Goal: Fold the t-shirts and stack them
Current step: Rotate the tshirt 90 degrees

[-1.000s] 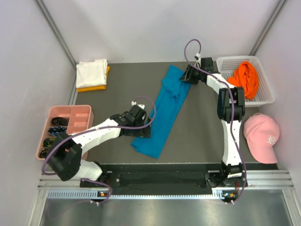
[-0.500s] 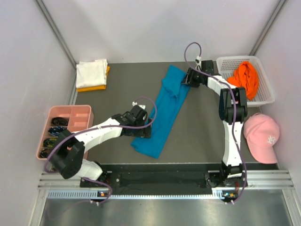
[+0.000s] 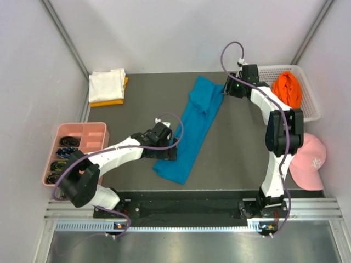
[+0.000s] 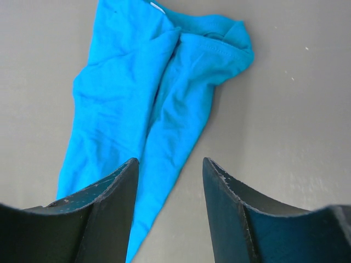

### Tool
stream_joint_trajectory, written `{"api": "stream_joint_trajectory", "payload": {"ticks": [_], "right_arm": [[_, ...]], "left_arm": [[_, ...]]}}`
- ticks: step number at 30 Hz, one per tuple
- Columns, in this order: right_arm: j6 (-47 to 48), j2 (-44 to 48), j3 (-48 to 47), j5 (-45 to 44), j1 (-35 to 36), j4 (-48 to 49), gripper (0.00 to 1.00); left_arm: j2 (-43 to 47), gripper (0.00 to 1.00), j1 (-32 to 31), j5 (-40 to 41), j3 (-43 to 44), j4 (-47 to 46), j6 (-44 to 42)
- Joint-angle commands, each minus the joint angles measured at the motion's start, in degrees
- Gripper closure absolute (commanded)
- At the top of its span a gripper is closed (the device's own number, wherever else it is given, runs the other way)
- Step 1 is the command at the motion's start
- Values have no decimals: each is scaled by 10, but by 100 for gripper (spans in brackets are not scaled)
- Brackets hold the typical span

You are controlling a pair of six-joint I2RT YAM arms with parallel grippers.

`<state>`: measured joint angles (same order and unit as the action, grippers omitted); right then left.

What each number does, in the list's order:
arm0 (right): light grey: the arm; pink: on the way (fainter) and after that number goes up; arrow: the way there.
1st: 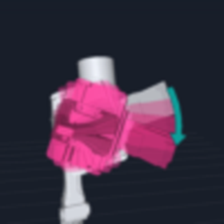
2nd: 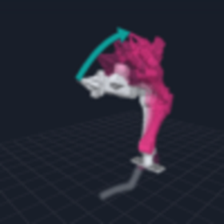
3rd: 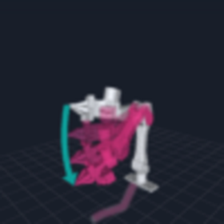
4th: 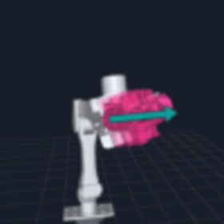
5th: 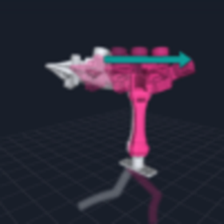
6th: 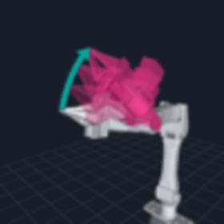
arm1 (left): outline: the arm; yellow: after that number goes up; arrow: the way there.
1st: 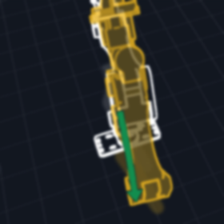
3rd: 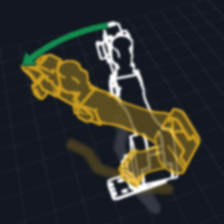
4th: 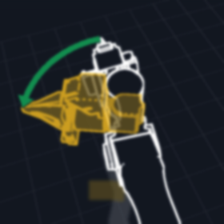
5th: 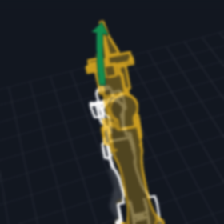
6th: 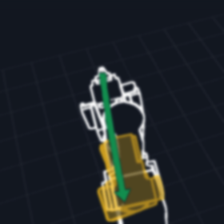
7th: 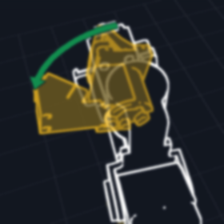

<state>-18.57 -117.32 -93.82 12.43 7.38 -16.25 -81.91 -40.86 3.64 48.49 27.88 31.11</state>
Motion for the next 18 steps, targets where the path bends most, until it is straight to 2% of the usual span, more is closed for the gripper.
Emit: {"api": "stream_joint_trajectory", "payload": {"ticks": [1, 8, 18], "right_arm": [[3, 69, 28, -12, 4, -41, 49], [-23, 137, 127, 3, 9, -33, 49], [-43, 176, 205, -15, 75, -47, 49]], "left_arm": [[4, 1, 0, -7, 13, -25, -12], [16, 1, 1, -5, 20, -17, -23], [49, 1, 1, 7, 2, -4, -27]]}}
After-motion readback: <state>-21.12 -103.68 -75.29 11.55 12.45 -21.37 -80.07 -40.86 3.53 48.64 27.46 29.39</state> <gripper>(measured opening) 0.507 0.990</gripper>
